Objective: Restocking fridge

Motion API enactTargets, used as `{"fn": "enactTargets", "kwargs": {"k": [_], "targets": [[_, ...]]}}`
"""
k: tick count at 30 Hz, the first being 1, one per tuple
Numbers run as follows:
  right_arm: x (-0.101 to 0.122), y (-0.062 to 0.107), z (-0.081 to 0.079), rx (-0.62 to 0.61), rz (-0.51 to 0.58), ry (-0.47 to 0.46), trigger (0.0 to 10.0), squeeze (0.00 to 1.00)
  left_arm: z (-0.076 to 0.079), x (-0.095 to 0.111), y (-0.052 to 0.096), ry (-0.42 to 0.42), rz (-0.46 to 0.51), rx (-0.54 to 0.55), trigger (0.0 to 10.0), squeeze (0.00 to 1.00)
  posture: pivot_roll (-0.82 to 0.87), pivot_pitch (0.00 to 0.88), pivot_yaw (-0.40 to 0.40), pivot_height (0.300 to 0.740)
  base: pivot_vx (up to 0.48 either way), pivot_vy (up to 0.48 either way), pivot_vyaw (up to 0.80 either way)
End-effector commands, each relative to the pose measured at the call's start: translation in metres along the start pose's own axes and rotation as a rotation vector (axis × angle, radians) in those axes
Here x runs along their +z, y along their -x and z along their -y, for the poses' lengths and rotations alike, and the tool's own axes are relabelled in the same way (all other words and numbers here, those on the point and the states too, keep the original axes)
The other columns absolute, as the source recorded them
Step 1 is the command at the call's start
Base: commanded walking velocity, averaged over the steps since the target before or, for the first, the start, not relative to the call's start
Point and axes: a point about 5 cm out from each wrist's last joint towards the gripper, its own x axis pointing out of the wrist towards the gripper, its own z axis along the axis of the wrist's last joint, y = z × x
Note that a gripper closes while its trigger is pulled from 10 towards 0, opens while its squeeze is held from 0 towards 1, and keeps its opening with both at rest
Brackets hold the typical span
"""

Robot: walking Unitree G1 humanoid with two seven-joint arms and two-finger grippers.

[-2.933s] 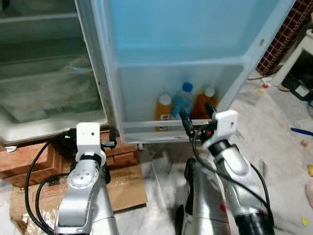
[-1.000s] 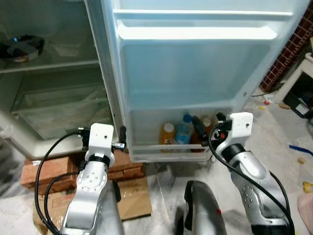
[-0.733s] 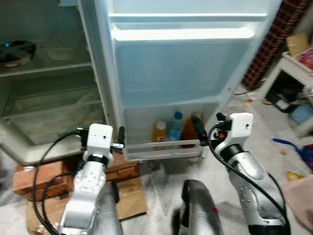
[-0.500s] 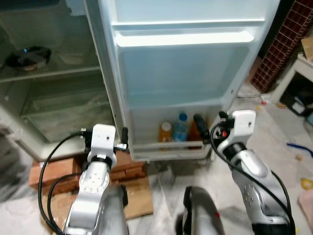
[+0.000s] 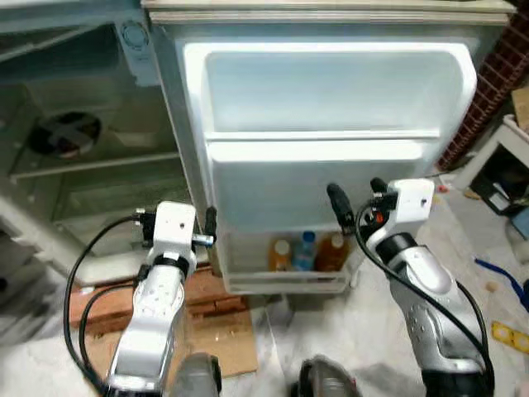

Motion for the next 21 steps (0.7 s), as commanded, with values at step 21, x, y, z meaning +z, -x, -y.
{"fn": "enactTargets", "kwargs": {"k": [21], "targets": [[-0.013, -0.005, -0.004, 0.000, -0.108, 0.081, 10.0, 0.00, 0.005, -0.003, -0.001, -0.001, -0.008, -0.023, 10.0, 0.00, 0.01, 0.000, -0.013, 0.740, -0.205, 0.000, 0.00]]}}
